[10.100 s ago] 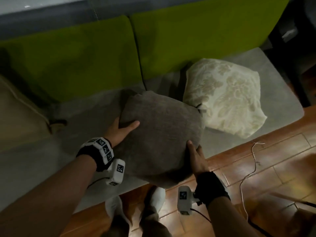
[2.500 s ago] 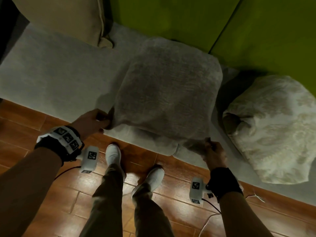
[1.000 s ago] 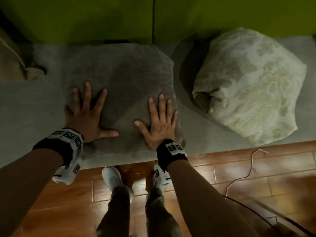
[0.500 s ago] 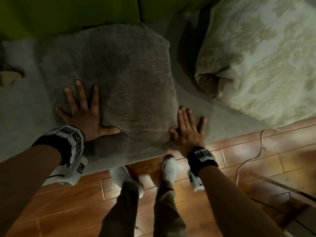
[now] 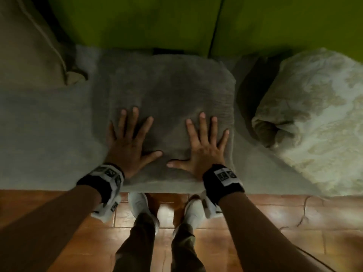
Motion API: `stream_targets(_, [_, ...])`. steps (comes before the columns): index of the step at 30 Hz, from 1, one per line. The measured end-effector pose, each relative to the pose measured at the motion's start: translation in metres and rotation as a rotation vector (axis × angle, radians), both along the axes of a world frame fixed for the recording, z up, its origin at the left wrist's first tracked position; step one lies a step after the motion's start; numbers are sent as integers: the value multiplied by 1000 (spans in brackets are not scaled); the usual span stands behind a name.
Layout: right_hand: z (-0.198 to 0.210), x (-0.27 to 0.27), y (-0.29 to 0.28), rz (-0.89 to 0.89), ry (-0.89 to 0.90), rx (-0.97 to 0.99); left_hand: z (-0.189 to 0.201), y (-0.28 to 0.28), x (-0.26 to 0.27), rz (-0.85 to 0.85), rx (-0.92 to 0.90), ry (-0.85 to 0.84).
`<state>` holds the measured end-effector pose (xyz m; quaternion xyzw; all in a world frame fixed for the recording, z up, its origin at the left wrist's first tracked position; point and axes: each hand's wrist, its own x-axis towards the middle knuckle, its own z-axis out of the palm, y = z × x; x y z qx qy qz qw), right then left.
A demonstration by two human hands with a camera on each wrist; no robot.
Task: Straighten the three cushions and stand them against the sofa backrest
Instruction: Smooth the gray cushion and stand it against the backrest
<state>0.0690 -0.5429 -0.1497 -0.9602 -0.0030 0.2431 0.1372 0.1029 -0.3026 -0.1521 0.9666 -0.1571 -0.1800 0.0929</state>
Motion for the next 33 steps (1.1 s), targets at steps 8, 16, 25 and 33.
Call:
stream_targets(8, [15, 6, 11, 4, 256, -122, -28, 8, -73, 399, -114, 170])
stream_targets(16, [20, 17, 16, -28, 354, -181, -38, 32, -94, 842, -487, 409])
stream_targets(25, [29, 15, 0, -24, 328, -157, 4, 69, -111, 1010, -550, 349])
stream_targets(33, [29, 2, -8, 15, 221, -42, 2, 95, -112, 1119, -642, 398])
